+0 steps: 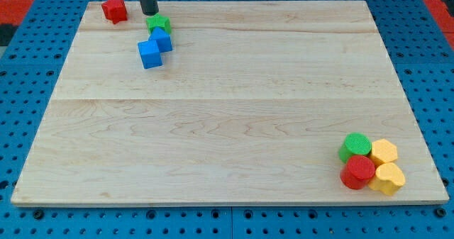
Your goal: Push the red star slightly to the left
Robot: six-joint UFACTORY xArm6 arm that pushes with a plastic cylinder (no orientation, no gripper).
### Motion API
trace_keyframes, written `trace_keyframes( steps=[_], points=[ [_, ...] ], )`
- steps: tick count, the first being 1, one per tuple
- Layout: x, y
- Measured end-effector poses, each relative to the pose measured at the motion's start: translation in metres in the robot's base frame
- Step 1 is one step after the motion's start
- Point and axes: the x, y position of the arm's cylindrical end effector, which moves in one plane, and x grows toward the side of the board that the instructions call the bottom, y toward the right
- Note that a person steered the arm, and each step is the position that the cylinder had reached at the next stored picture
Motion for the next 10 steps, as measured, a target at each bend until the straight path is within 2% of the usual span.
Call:
trace_keyframes(
  steps=[4,10],
  points=[
    [0.000,-0.049],
    [0.004,-0.059]
  ],
)
